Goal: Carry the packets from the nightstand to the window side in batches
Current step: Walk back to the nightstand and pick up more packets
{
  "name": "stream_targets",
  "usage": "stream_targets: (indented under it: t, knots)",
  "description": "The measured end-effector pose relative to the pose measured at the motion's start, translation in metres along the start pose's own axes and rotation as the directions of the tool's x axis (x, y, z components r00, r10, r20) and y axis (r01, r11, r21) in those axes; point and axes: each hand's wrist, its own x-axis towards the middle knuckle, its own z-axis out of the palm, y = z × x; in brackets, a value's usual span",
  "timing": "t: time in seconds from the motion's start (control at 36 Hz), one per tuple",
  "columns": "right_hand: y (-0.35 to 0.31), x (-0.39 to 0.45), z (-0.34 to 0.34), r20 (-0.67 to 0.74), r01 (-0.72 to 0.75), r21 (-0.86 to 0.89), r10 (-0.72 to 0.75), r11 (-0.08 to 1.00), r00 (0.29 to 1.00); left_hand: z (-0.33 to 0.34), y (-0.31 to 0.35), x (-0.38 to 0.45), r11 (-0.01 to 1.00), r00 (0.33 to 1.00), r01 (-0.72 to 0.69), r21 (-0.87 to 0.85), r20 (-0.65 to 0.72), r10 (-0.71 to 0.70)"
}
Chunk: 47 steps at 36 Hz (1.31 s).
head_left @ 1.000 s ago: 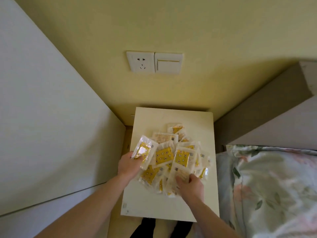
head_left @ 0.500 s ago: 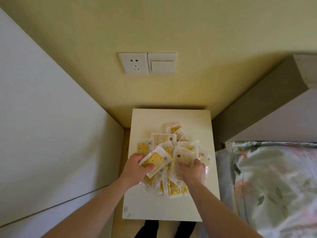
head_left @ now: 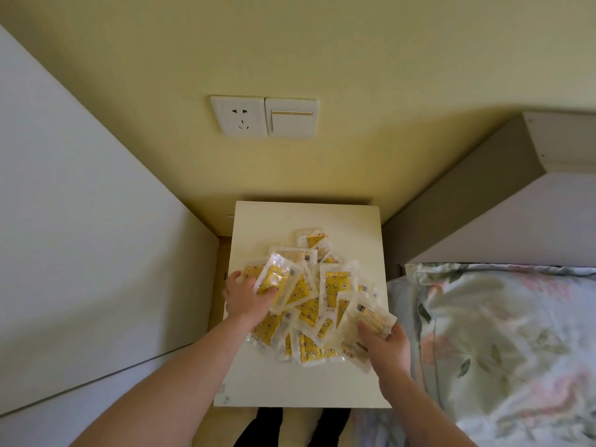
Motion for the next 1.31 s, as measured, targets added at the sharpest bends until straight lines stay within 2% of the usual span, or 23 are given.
stream_targets:
  t: [0.19,0.33,0.53,0.64,0.78,0.89,1.19,1.31]
  knots:
    - [0.017,-0.008,-0.008,0.040,-0.109,0.121,0.104,0.987,0.994,0.009,0.000,0.008,0.966,0.970,0.229,-0.123,-0.054,-0.237]
    - [0.021,-0.019,-0.015,0.044,-0.125,0.145,0.120,0.982,0.992,0.000,0.001,0.007,0.916,0.947,0.311,-0.252,0.005,-0.320]
    - [0.021,-0.024,-0.026,0.038,-0.139,0.135,0.135,0.981,0.990,-0.005,-0.001,-0.002,0.885,0.941,0.328,-0.330,0.036,-0.336]
    - [0.020,-0.024,-0.026,0.041,-0.147,0.138,0.143,0.979,0.989,0.001,0.006,-0.006,0.908,0.934,0.347,-0.234,-0.008,-0.358]
    - [0.019,-0.026,-0.020,0.052,-0.150,0.146,0.143,0.978,0.988,0.007,0.023,-0.011,0.891,0.901,0.432,-0.140,0.014,-0.434]
    - [0.016,-0.026,-0.018,0.057,-0.144,0.154,0.137,0.977,0.989,0.011,0.028,-0.009,0.860,0.877,0.476,-0.182,0.024,-0.480]
    - [0.015,-0.026,-0.022,0.080,-0.153,0.152,0.142,0.977,0.987,0.000,0.013,-0.012,0.778,0.864,0.465,-0.423,0.022,-0.504]
    - [0.014,-0.022,-0.018,0.087,-0.152,0.142,0.141,0.978,0.986,-0.002,0.022,-0.006,0.793,0.851,0.492,-0.360,0.009,-0.524]
